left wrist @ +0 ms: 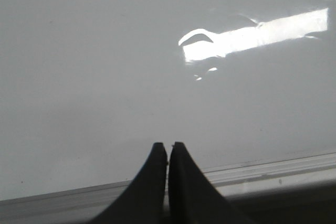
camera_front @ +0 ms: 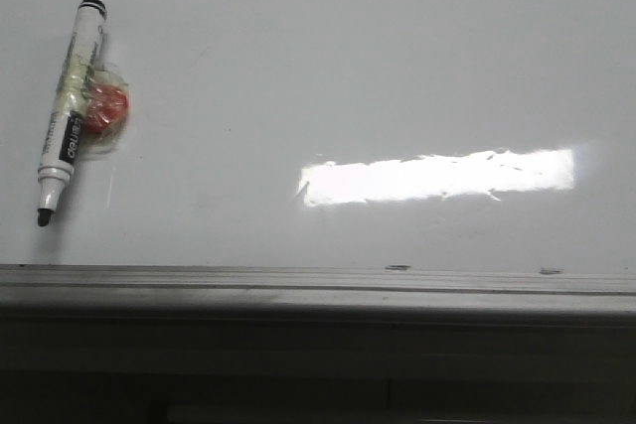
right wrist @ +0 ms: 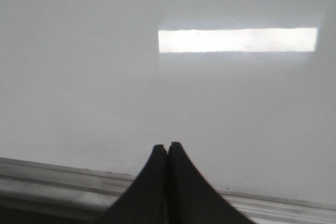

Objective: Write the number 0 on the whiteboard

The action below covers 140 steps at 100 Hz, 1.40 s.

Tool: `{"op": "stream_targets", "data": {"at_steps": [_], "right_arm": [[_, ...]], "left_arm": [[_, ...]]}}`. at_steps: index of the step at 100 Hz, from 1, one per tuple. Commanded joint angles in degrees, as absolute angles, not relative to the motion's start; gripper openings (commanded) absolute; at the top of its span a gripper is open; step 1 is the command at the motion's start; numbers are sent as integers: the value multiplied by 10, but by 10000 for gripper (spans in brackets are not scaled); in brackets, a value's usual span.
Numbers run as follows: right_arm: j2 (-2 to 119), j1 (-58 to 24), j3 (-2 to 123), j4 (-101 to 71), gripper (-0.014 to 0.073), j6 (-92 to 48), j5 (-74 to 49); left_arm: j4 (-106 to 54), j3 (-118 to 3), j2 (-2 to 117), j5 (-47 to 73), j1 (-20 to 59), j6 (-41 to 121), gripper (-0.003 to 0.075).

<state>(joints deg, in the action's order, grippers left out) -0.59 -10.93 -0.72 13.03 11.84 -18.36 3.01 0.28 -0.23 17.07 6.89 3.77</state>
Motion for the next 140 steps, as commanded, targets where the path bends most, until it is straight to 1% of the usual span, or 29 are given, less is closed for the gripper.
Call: {"op": "stream_targets", "data": {"at_steps": [1,88,100,105,112,117,122,131,140], "right_arm": [[-16,-106,-14,142,-58,114,-171],[-16,-106,-14,142,-58,114,-171],[-16,-106,-14,142,-58,114,-146],[-16,-106,-14,142,-58,114,-106],[-16,-106,-14,124,-58,114,-30],[-16,-106,-14,81,-58,120,36],[-16,-106,-14,42,-58,120,90],[-16,-106,-14,-20,-58,120,158],[-16,-106,-13,-71,-57,120,176]], "left_arm": [[26,21,-19,126,67,37,-20],[26,21,-19,126,67,37,-20],[17,21,-19,122,67,37,-20],[-46,21,-19,104,67,30,-20],[-201,21,-19,67,67,23,-20],[-321,21,-19,45,67,23,-20],[-399,21,-19,38,67,23,-20],[-512,21,-19,31,67,23,-20],[-577,21,-19,37,67,23,-20]]}}
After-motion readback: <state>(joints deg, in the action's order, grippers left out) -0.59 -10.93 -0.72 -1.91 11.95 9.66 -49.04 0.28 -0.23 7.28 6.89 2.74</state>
